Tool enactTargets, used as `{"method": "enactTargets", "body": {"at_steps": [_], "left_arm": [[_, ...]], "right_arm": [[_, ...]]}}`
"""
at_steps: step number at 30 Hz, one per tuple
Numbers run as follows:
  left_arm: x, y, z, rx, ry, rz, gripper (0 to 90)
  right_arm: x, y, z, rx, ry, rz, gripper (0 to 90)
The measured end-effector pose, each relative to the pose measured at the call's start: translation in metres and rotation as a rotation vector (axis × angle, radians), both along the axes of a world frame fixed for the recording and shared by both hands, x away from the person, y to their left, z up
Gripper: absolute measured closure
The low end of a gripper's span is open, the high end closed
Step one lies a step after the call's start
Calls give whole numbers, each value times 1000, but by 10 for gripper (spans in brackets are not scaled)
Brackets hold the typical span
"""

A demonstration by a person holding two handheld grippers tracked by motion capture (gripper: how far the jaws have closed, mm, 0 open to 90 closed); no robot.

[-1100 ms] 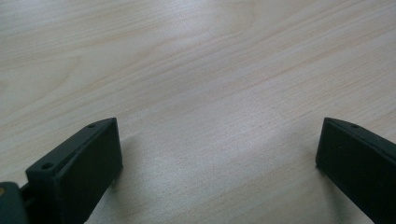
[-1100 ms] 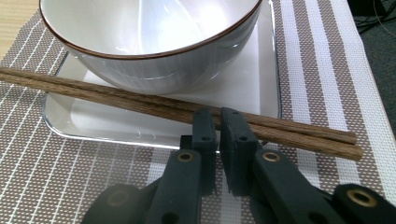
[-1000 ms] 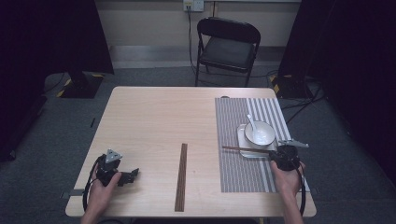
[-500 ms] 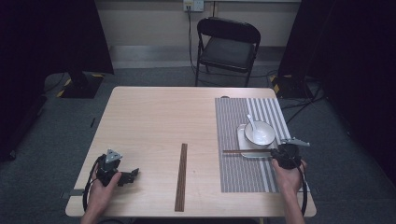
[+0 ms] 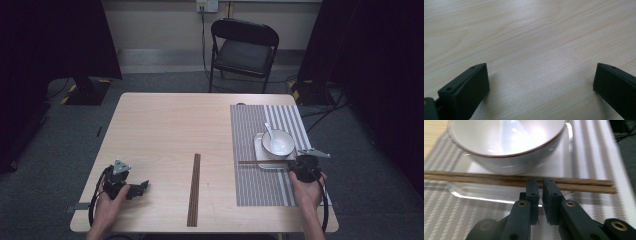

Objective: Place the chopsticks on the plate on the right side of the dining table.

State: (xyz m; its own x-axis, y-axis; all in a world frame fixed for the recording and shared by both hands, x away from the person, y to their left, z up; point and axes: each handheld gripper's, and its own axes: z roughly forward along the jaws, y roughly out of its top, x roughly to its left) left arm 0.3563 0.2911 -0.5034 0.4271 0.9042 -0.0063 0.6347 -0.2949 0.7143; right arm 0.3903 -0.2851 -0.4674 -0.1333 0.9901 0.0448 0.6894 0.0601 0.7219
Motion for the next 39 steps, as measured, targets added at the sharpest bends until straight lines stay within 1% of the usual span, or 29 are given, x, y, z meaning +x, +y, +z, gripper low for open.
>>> {"method": "enactTargets", "body": {"at_steps": [1, 7, 12, 22, 29, 39], "left_arm": [[0, 0, 0, 0, 0, 0, 0], [0, 0, 0, 0, 0, 0, 0], [0, 0, 0, 0, 0, 0, 0], [0, 0, 0, 0, 0, 0, 0], [0, 0, 0, 0, 0, 0, 0], [0, 0, 0, 0, 0, 0, 0]], "right_arm": [[-1, 4, 0, 22, 2, 19, 834], [-2, 33, 4, -19, -5, 107, 837], [-1, 50, 1, -27, 5, 153, 837], [1, 67, -2, -29, 6, 196, 838], [5, 72, -3, -34, -1, 197, 835], [8, 72, -3, -42, -3, 189, 831]]}}
